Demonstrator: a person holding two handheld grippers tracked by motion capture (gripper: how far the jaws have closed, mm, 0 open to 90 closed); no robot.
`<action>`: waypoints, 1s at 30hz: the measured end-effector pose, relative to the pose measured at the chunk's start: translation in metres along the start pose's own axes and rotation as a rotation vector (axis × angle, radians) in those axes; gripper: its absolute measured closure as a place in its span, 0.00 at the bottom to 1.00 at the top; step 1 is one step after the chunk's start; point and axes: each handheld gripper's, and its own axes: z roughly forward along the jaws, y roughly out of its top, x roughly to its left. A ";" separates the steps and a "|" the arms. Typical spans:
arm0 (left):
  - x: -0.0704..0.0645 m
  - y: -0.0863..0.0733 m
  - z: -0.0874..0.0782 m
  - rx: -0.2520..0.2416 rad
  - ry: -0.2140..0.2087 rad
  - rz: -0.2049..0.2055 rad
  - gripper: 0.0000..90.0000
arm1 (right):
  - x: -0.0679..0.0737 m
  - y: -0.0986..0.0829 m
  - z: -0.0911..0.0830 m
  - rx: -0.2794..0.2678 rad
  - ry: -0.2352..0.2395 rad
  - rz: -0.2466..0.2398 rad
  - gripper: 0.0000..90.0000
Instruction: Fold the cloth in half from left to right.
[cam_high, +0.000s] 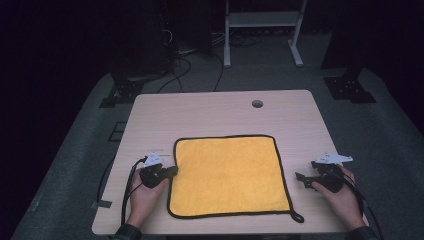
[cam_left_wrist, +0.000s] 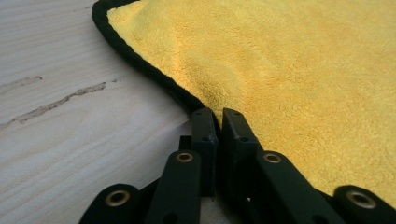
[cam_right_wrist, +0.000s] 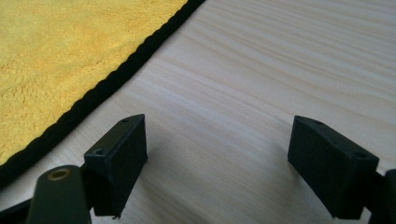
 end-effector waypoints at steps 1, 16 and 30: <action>0.001 0.000 0.000 0.003 -0.005 -0.005 0.95 | 0.000 0.000 0.000 0.000 0.000 0.000 0.20; 0.002 0.011 -0.007 -0.069 -0.063 -0.046 0.96 | 0.000 0.000 0.000 0.001 0.003 -0.003 0.20; -0.012 0.034 -0.004 -0.123 -0.139 -0.036 0.96 | 0.000 0.000 0.000 0.002 0.005 -0.005 0.19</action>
